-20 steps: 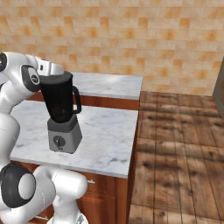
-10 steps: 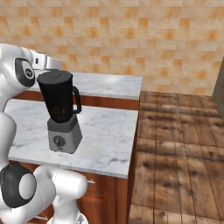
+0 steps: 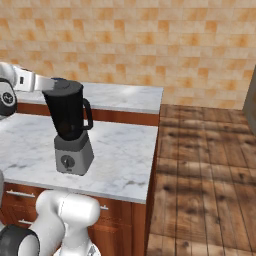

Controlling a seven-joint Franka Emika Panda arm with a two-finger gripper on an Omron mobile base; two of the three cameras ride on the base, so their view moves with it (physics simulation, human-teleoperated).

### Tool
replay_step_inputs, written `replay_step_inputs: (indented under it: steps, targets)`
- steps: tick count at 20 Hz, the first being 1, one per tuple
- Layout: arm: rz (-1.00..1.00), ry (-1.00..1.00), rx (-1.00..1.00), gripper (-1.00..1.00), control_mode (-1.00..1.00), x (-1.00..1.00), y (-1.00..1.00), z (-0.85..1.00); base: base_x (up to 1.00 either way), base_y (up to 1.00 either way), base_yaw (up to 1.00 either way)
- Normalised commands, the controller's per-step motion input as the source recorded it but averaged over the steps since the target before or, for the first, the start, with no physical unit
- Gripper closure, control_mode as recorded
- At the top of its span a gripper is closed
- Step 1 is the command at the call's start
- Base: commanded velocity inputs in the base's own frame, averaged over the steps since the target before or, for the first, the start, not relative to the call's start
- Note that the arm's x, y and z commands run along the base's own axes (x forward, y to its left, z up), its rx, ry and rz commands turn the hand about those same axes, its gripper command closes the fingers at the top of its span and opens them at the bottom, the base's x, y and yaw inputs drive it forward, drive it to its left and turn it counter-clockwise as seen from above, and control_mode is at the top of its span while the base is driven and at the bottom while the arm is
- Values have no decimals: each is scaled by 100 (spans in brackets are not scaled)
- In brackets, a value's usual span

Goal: Open the blender lid, put the tangerine in the blender, close the lid, and start the blender.

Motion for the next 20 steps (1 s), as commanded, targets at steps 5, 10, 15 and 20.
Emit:
replay_step_inputs:
  steps: [5, 10, 15, 20]
  targets:
    - [-13, 0, 0, -100, -100, -70, 2, -40, 0, 0, 0]
    - [-24, 0, 0, -100, -100, -54, 14, -64, 0, 0, 0]
    - [-25, 0, -1, -100, -100, -43, 18, -71, 0, 0, 0]
    - [-22, -1, -3, -100, -100, -27, 12, -72, 0, 0, 0]
